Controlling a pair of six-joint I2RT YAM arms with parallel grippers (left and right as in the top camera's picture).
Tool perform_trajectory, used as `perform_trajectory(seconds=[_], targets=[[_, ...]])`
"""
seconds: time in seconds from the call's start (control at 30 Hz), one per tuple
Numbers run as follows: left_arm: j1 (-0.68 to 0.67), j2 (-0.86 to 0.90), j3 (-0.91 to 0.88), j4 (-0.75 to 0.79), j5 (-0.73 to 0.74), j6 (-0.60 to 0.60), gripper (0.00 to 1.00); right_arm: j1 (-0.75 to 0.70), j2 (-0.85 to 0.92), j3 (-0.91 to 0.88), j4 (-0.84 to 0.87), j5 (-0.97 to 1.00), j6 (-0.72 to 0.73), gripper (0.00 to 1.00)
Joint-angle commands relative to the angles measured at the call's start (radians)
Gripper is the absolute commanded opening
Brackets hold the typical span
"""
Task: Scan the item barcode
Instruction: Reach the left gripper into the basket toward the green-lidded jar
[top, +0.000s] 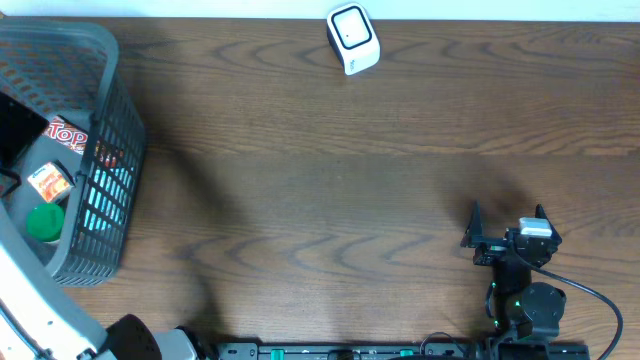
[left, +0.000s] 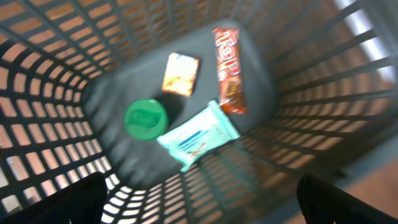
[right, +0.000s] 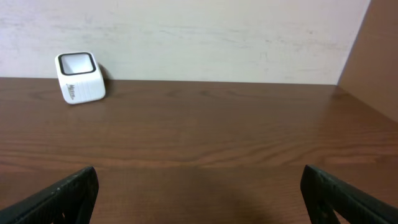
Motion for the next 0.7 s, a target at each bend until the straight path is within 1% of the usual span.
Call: perform_trajectory(seconds=[0.0, 0.1, 0.3, 0.47, 0.57, 0.67], targets=[[0.003, 0.04, -0.062, -0.012, -0.101, 0.028, 0.98, 0.006, -0.006, -0.002, -0.004, -0.001, -0.008, 0.99], [0.006, 0.05, -0.158, 0.024, -0.133, 0.081, 0.98, 0.006, -0.006, -0.002, -0.004, -0.001, -0.008, 0.99], [0.056, 0.05, -0.303, 0.121, -0.138, 0.093, 0.98, 0.006, -0.006, -0.002, -0.004, -0.001, -0.008, 0.99], [0.121, 0.05, -0.407, 0.203, -0.138, 0.091, 0.98, 0.006, -0.006, -0.002, -0.003, -0.001, -0.008, 0.99], [0.152, 0.052, -0.462, 0.254, -0.135, 0.06, 0.98, 0.006, -0.006, -0.002, -0.004, -0.001, -0.008, 0.99], [0.176, 0.061, -0.536, 0.331, -0.135, 0.058, 0.98, 0.006, -0.006, -0.002, -0.004, -0.001, -0.008, 0.99]])
